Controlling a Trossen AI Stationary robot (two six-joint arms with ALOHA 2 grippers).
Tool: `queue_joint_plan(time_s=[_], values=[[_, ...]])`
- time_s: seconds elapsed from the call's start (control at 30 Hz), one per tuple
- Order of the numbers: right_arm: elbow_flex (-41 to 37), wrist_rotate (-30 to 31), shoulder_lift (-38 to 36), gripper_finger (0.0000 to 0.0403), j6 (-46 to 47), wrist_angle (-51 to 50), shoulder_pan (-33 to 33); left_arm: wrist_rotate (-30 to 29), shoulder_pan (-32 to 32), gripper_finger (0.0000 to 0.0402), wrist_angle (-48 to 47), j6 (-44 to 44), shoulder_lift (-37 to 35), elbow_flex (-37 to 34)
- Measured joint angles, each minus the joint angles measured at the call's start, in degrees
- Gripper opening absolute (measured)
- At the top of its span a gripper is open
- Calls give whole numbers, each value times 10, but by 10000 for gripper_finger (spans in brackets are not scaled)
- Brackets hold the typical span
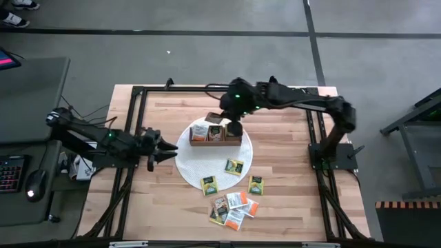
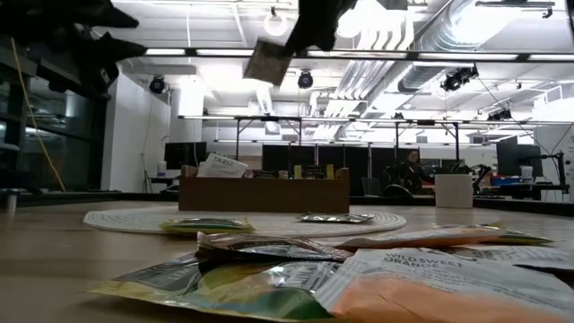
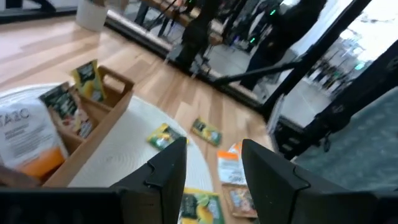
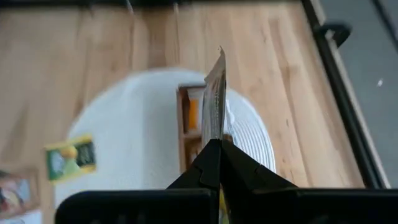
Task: Pick & Place Tea
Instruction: Put the brown tea bag into the middle section of the wooden organizer
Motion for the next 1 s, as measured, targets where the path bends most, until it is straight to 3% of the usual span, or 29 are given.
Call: queue_joint_plan(time_s=[0.17, 0.4, 1.0], values=[[36, -12, 73, 0, -34, -42, -18, 13, 0, 154, -2, 5, -55, -22], [25, -23, 124, 0, -45, -44, -30, 14, 0, 154, -4, 0, -101, -48], [23, -47, 189, 0, -65, -44, -27, 29, 0, 154, -4, -17, -109, -66]])
